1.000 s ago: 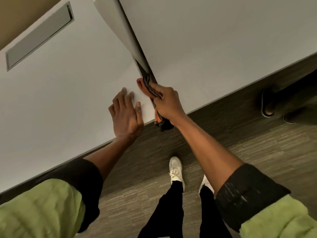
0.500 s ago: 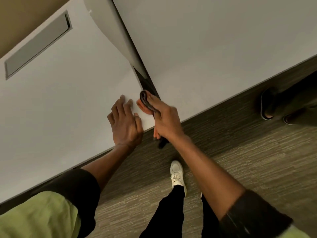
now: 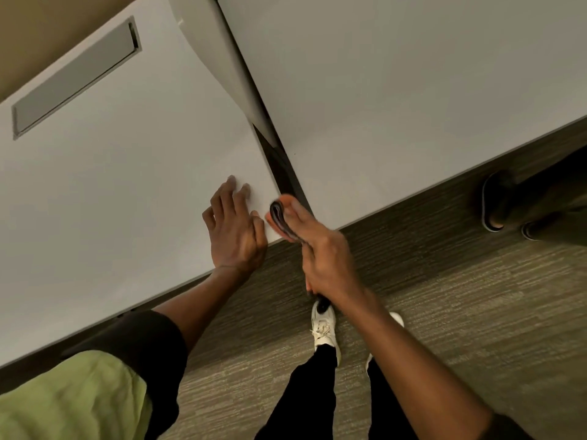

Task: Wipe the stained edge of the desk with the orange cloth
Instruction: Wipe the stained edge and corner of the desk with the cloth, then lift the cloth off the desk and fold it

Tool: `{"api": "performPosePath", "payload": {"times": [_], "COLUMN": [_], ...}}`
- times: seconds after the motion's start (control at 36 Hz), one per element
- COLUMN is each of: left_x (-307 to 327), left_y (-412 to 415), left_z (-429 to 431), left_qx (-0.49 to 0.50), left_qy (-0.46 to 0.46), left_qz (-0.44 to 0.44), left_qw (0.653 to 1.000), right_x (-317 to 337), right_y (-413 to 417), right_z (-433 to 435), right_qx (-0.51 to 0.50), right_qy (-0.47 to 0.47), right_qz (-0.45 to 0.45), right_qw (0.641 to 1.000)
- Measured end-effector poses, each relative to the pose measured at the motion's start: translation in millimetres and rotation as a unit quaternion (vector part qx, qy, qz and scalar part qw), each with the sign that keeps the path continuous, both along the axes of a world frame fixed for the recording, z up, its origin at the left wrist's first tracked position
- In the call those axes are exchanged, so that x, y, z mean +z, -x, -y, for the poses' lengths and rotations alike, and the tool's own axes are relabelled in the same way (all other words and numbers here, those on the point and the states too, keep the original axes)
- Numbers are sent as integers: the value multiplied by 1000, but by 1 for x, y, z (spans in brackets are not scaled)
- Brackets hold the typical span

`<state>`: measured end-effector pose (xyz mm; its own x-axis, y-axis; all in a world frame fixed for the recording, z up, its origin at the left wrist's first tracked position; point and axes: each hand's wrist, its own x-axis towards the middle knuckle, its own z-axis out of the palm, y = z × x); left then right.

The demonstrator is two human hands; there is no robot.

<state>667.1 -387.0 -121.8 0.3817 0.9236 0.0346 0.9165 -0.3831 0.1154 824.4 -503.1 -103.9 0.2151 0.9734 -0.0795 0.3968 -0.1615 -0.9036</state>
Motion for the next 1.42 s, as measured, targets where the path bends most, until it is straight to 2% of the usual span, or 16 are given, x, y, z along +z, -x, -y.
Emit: {"api": "performPosePath", "payload": {"times": [0.14,0.28,0.39,0.56,0.69,1.0,1.11,1.22,1.42], "left_x": [0,-3,-4,-5,-4,-2,-2,-3,-3], "left_y": [-1,0,0,1,2,-1,-2,-1,-1], "left_z": [0,0,0,-1,-1,-1,0,-1,-1], "left_qx": [1,0,5,4,2,1,7,11,22], "left_qy": [1,-7,-2,-3,0,-2,-2,0,3], "left_qz": [-1,-3,-3,2,5,10,6,5,31], "left_qw": [1000,1000,1000,1000,1000,1000,1000,1000,999], "right_x": [-3,-5,-5,-9,-11,-26,-21,-19,-21], "right_y": [6,2,-11,-28,-29,-5,0,0,-16], "right_z": [18,-40,-101,-154,-126,20,25,-11,-96], "right_qx": [10,4,2,-25,-26,-54,-46,-21,63], "right_qy": [-3,-23,-43,31,46,36,14,-2,-51], "right_qz": [55,92,33,-78,-131,-195,-131,-29,142], "right_qw": [998,995,999,996,990,979,990,999,987]}}
